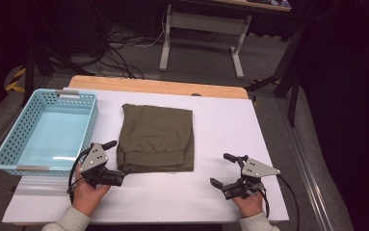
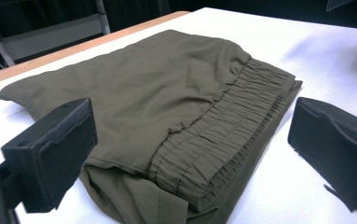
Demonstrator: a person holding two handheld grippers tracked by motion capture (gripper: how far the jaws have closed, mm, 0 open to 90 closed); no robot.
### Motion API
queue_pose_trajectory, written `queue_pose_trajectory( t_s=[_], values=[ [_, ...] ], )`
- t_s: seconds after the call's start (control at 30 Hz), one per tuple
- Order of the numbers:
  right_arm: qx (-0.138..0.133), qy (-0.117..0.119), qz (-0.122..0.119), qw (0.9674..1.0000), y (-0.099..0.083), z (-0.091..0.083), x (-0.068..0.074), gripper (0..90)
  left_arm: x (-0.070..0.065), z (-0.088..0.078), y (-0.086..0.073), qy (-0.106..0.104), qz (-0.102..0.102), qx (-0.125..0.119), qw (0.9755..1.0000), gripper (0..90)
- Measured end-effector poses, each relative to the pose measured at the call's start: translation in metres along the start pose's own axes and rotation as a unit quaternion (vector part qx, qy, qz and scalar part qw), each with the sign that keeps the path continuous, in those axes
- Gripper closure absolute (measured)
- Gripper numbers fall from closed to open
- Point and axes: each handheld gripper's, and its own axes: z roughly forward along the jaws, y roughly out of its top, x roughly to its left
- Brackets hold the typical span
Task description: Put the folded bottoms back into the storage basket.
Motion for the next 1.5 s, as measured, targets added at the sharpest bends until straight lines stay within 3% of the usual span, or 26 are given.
queue_pose_trajectory(
  t_s=[0.13, 0.33, 0.5, 0.73, 0.93, 1.07, 1.23, 1.4, 1.5],
  values=[
    [-0.002, 0.001, 0.002, 1.0, 0.0, 0.0, 0.0, 0.7, 0.001, 0.002, 0.0, 0.005, -0.001, 0.006, 1.0, 0.2],
    [0.003, -0.001, -0.003, 1.0, 0.0, 0.001, 0.001, 0.6, 0.004, 0.003, 0.0, -0.004, -0.019, 0.007, 0.9998, 0.0],
    [0.005, 0.001, -0.004, 1.0, 0.0, 0.002, 0.001, 0.8, 0.001, 0.004, 0.002, 0.001, -0.002, -0.004, 1.0, 0.0],
    [0.008, 0.002, -0.008, 0.9999, 0.0, 0.002, 0.002, 0.8, 0.001, 0.006, 0.008, 0.0, -0.003, 0.021, 0.9998, 0.0],
    [0.009, 0.005, -0.01, 0.9999, 0.0, 0.003, 0.002, 0.8, 0.001, 0.007, 0.012, -0.003, -0.011, 0.028, 0.9995, 0.0],
    [0.009, 0.008, -0.012, 0.9999, 0.0, 0.003, 0.002, 0.8, 0.003, 0.011, 0.017, 0.011, -0.021, 0.033, 0.9992, 0.1],
    [0.011, 0.009, -0.013, 0.9998, 0.001, 0.004, 0.002, 0.8, 0.006, 0.016, 0.026, 0.002, -0.022, 0.045, 0.9987, 0.2],
    [0.012, 0.008, -0.012, 0.9998, 0.0, 0.004, 0.002, 0.8, 0.012, 0.023, 0.032, 0.005, -0.036, 0.058, 0.9977, 0.2],
    [0.011, 0.008, -0.011, 0.9998, 0.0, 0.004, 0.002, 0.8, 0.014, 0.026, 0.037, 0.006, -0.031, 0.065, 0.9974, 0.2]
  ],
)
